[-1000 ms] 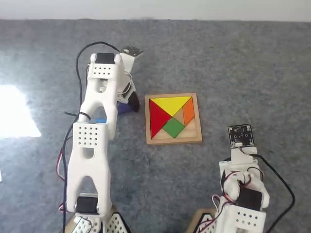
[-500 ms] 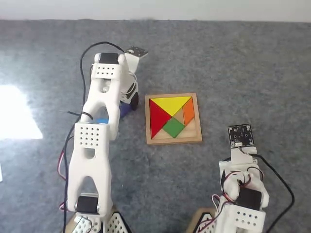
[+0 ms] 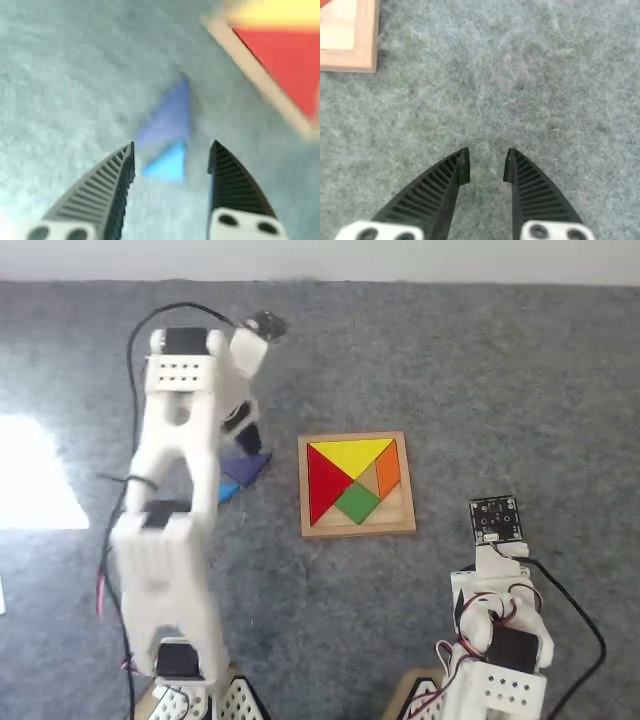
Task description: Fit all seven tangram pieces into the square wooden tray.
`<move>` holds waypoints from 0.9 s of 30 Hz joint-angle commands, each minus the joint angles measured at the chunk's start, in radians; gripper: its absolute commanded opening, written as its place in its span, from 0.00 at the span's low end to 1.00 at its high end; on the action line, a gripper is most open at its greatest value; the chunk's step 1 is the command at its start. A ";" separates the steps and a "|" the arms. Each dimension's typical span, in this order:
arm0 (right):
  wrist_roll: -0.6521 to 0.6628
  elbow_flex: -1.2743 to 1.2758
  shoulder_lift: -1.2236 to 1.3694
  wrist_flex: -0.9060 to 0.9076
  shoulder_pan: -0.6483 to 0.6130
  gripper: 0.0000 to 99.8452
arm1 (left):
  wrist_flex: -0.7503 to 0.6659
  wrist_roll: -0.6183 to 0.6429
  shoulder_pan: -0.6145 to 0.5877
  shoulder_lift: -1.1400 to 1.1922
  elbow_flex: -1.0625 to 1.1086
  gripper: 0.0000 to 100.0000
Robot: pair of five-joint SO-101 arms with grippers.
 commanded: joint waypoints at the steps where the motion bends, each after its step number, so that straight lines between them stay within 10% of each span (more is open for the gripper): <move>1: 0.032 0.017 -0.008 -0.001 -0.005 0.14 | -0.279 -0.176 -0.023 -0.439 0.572 0.24; 27: 0.037 0.017 -0.005 -0.001 -0.005 0.13 | -0.333 -0.402 -0.018 -0.029 0.314 0.28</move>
